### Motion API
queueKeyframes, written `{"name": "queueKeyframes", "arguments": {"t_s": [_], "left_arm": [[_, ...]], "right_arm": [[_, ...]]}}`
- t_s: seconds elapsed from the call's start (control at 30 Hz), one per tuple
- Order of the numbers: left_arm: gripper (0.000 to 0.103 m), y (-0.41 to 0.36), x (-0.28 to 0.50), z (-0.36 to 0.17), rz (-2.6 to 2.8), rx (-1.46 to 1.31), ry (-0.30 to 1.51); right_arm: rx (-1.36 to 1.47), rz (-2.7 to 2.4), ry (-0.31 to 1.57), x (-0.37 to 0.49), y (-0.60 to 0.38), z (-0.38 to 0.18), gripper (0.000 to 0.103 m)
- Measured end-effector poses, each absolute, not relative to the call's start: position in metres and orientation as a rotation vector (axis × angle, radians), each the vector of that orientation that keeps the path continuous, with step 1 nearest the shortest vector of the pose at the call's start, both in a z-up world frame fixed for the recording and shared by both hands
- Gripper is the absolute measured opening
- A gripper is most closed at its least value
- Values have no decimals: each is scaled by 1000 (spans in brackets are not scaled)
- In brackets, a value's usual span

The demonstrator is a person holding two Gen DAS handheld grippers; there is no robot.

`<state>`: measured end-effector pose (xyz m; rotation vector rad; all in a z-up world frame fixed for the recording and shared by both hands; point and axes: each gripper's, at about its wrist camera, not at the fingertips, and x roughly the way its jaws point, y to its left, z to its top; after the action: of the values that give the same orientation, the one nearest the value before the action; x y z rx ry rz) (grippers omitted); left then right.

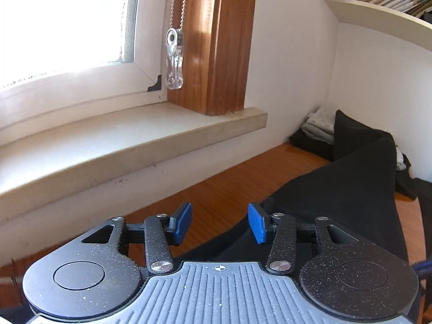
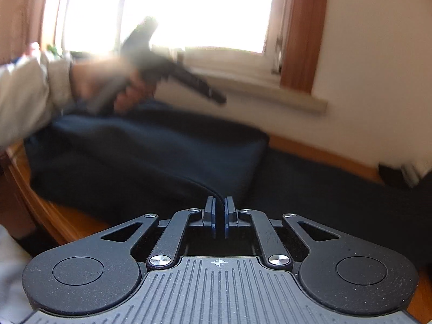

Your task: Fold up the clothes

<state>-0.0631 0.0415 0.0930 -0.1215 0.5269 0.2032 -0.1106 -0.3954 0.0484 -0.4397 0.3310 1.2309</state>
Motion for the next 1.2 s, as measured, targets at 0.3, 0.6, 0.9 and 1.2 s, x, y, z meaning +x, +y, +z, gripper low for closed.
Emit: {"name": "queueKeyframes", "arguments": {"t_s": [0.3, 0.6, 0.9, 1.2], "left_arm": [[22, 103, -40, 92, 28, -202, 652], [42, 92, -35, 78, -127, -196, 734], [0, 47, -36, 72, -181, -141, 693], [15, 16, -56, 89, -109, -57, 610]], "right_arm": [[-361, 1126, 377, -120, -396, 38, 8], [-275, 1002, 437, -127, -389, 35, 9], [-279, 954, 394, -135, -390, 29, 9], [-252, 995, 386, -130, -396, 27, 10]]}}
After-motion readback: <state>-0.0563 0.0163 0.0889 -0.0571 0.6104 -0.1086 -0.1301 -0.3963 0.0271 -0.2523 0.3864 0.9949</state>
